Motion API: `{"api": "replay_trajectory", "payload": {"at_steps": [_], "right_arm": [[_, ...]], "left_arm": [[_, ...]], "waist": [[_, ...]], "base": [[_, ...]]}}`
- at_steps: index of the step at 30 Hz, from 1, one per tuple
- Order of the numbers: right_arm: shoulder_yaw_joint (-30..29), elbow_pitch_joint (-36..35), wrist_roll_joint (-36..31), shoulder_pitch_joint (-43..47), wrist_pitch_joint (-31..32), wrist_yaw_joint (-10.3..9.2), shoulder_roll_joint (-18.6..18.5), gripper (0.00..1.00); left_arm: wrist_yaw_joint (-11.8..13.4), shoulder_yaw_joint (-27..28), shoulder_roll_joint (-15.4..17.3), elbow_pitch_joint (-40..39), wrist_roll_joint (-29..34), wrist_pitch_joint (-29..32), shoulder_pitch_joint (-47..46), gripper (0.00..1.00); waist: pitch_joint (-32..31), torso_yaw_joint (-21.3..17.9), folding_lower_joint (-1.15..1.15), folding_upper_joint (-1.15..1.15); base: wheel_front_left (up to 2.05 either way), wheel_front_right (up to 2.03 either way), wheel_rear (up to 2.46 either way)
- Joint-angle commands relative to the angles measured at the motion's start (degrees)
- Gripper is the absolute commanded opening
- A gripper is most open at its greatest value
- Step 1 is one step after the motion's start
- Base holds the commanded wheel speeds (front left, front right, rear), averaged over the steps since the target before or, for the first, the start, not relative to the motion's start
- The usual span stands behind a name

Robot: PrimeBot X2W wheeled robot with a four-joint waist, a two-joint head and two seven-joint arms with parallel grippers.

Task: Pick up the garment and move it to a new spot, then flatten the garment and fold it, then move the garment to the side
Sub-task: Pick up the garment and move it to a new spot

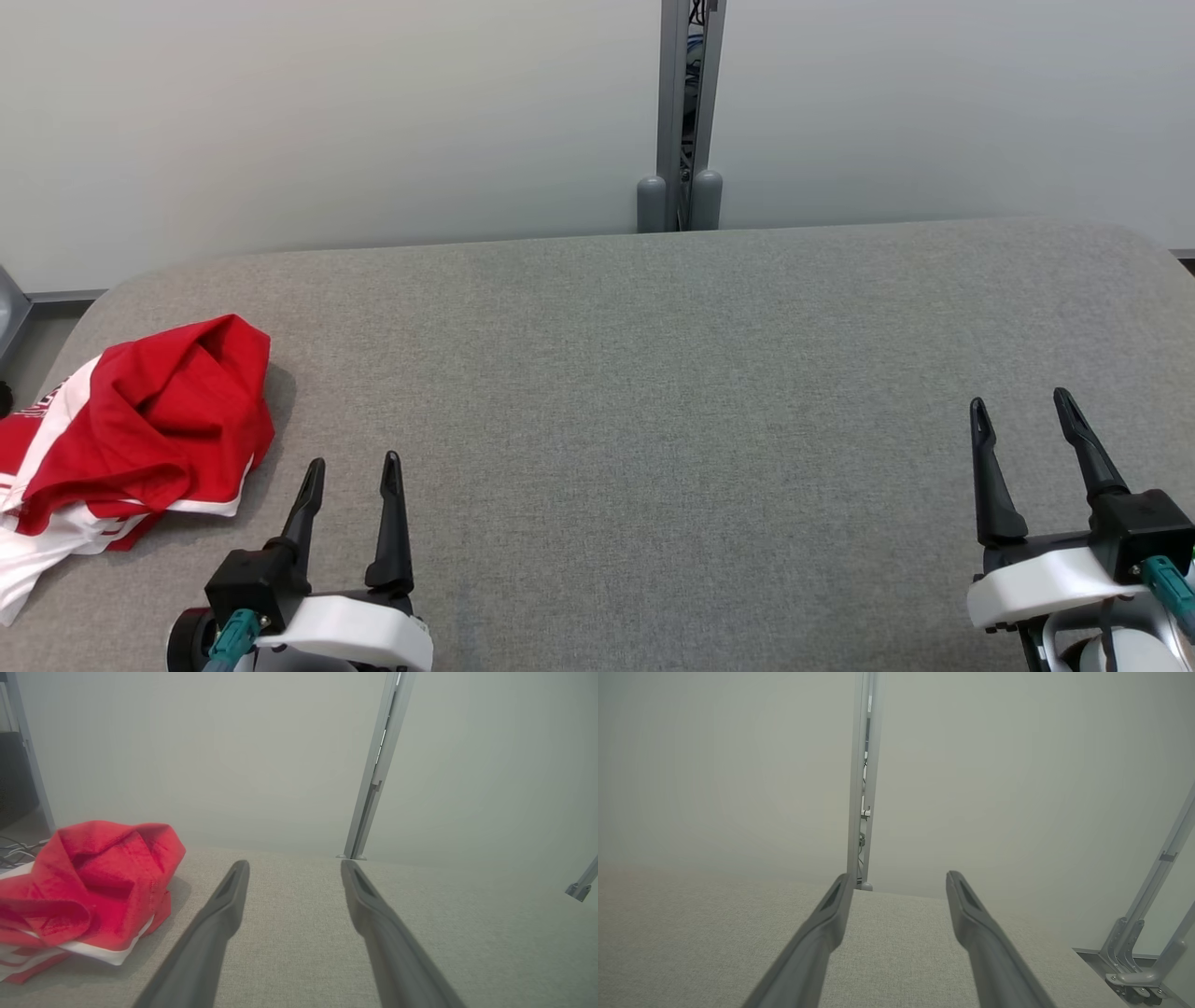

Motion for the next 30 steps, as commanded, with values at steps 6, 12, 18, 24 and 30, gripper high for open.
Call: {"api": "replay_trajectory", "payload": {"at_steps": [6,12,18,24,30], "right_arm": [[0.70,0.15,0.80,0.59,-0.24,0.11,-0.22,1.00],[1.46,-0.09,0.94,0.90,-0.24,0.11,-0.24,1.00],[1.59,0.30,1.36,1.51,-0.24,0.11,-0.23,1.00],[2.36,0.22,2.18,1.87,-0.24,0.10,-0.25,1.00],[3.67,0.31,3.39,2.16,-0.24,0.10,-0.25,1.00]], "left_arm": [[-0.14,-0.03,0.27,0.22,0.33,-0.08,-0.40,1.00],[0.00,-0.30,0.27,-0.10,0.44,-0.07,-0.66,1.00],[-0.13,-0.07,0.26,-1.38,0.57,-0.07,-0.04,1.00],[-0.55,0.13,0.25,-1.63,1.32,-0.07,0.89,1.00],[-0.87,0.65,0.26,-1.83,2.09,-0.07,1.32,1.00]], "waist": [[-0.01,2.06,0.00,0.00],[0.49,6.60,0.00,0.00],[0.83,11.59,0.00,0.00],[0.53,17.42,0.00,0.00],[-0.44,22.67,0.00,0.00]], "base": [[0.00,0.00,0.00],[0.00,0.00,0.00],[0.00,0.00,0.00],[0.00,0.00,0.00],[0.00,0.00,0.00]]}}
